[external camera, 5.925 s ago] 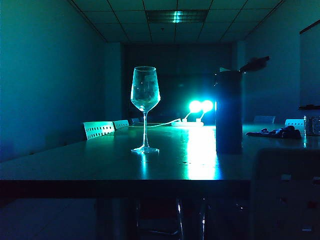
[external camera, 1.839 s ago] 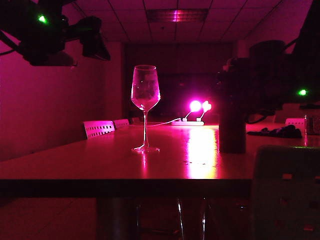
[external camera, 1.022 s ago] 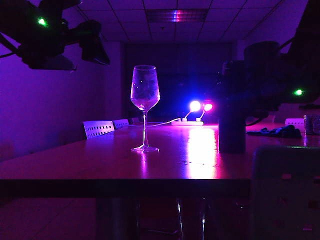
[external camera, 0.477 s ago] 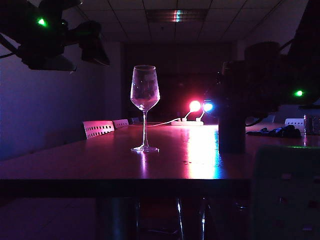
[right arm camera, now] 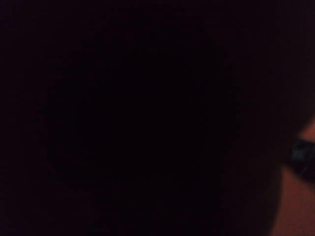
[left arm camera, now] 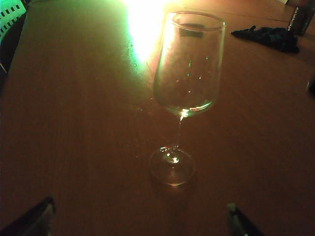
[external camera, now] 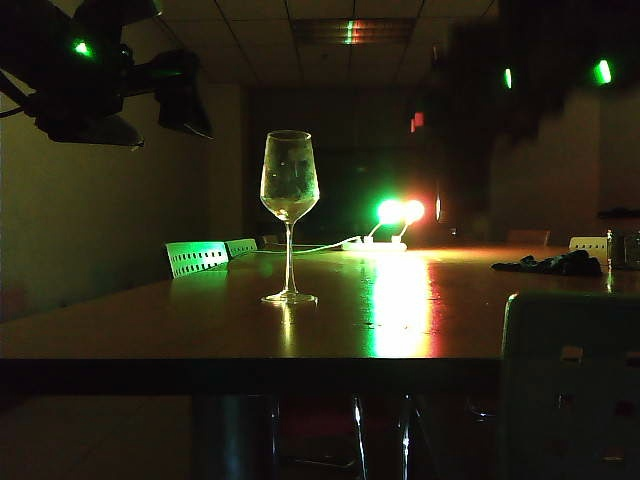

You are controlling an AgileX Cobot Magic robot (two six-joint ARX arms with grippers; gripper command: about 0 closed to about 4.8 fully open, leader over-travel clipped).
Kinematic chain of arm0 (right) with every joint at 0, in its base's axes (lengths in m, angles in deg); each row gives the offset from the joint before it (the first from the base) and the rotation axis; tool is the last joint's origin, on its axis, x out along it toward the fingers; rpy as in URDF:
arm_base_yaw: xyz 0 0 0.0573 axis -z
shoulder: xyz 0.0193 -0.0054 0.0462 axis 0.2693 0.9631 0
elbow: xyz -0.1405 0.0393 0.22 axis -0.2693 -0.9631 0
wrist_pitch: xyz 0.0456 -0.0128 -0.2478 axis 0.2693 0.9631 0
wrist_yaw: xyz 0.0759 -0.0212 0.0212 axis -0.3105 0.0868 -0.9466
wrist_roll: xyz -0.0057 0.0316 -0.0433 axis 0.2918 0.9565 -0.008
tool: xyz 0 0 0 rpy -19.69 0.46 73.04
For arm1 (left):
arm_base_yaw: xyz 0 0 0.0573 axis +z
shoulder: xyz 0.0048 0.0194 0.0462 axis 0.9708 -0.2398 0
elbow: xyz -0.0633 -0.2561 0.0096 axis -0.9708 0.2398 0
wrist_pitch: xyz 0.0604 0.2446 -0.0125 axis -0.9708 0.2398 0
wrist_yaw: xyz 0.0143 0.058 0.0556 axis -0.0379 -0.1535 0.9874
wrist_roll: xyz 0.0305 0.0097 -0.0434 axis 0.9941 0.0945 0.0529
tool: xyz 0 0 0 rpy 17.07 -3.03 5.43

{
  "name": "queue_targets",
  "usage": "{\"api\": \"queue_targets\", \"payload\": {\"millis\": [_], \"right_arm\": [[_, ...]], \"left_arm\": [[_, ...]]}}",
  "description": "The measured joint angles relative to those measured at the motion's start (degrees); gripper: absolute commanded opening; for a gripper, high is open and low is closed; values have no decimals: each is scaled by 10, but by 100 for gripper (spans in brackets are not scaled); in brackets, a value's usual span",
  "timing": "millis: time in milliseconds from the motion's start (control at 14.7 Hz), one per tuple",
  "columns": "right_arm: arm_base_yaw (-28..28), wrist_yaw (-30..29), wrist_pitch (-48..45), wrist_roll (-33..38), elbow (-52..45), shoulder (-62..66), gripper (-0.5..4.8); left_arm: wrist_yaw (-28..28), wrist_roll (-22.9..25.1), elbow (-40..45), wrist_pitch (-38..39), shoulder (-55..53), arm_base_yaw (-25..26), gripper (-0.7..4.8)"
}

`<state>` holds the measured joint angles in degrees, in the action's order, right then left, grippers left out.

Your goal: Pick up the black thermos cup, pour some water from it into the stemmed glass, and then put the thermos cup back on the table.

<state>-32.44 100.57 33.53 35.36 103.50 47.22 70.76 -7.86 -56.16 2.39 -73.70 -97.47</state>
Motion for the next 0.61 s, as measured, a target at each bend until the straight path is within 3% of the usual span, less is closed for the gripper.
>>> {"api": "queue_targets", "payload": {"millis": [204,613], "right_arm": [[-11,-2,123,-4,92,3,81],[-13,-58,214,-92,180,19,81]], "left_arm": [[0,0,0,0,0,0,479],[0,0,0,28,0,0,479]]}}
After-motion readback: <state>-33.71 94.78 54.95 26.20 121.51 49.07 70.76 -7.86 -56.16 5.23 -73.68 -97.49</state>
